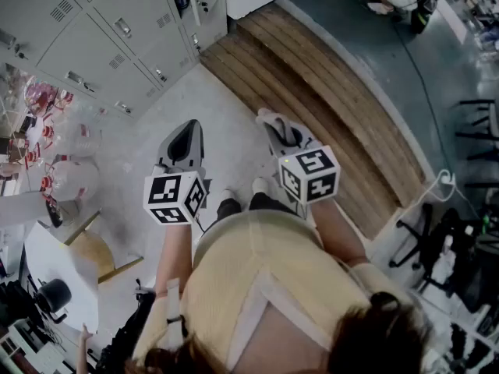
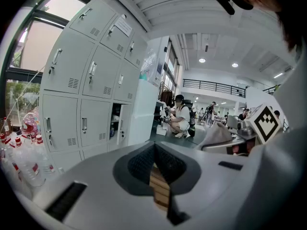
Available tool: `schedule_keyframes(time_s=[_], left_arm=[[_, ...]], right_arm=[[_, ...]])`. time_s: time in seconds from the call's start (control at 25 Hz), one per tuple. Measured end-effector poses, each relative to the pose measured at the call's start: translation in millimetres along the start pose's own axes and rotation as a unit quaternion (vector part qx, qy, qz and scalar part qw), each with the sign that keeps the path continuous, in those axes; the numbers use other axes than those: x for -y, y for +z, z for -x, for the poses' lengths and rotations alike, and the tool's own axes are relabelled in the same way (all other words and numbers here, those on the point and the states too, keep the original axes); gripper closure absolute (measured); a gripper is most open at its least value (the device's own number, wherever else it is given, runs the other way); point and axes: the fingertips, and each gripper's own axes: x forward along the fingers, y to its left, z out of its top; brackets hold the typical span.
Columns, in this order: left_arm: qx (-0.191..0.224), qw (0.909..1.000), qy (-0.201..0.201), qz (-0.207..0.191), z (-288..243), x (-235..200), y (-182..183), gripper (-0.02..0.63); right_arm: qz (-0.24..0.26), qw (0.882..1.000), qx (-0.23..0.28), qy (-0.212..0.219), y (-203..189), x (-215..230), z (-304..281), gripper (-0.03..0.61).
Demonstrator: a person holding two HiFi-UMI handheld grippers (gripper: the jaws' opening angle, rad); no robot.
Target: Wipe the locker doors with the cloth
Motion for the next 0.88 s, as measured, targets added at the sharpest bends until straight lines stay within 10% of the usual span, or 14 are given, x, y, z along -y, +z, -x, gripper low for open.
schedule_keyframes(time_s=[0.88], left_arm=[[0.000,0.9987,0.045,0.025,-47.8,18.5,-1.5,0.623]], right_arm=[[0.034,0.998,-0.018,0.044,8.8,54.1,-22.6,0.566]])
